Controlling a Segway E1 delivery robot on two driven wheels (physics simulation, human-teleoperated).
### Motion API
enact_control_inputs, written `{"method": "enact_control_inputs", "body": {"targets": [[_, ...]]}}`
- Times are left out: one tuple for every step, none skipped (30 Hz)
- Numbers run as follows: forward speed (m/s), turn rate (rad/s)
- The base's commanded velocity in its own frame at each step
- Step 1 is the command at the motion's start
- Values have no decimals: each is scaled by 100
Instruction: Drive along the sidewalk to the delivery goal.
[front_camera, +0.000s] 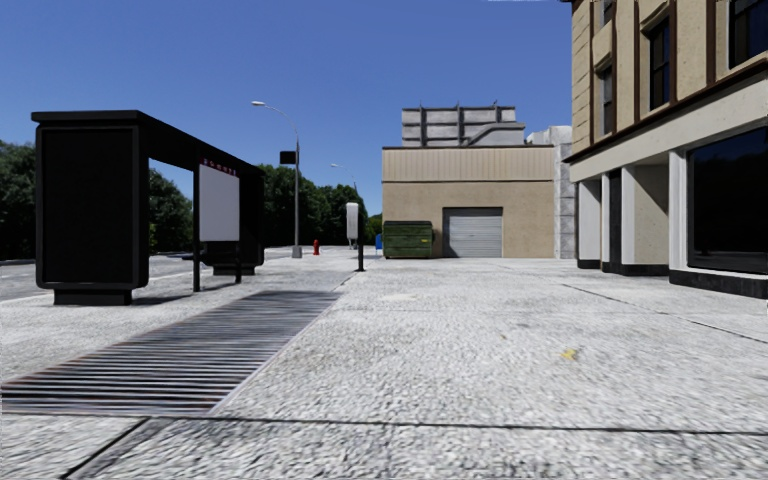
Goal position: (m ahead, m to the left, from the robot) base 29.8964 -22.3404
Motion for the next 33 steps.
{"method": "enact_control_inputs", "body": {"targets": [[200, -35], [200, -35], [200, -35], [200, -35], [200, -35], [200, -35], [200, -35], [200, -35], [200, -35], [200, -35], [200, -35], [200, -35], [200, -35], [200, -32], [200, -32], [200, -26], [200, -17], [200, -17], [200, 0], [200, 0], [200, 0], [200, 0], [200, 0], [200, 0], [200, 0], [200, 0], [200, 0], [200, 0], [200, 0], [200, 0], [200, 0], [200, 0], [200, 0]]}}
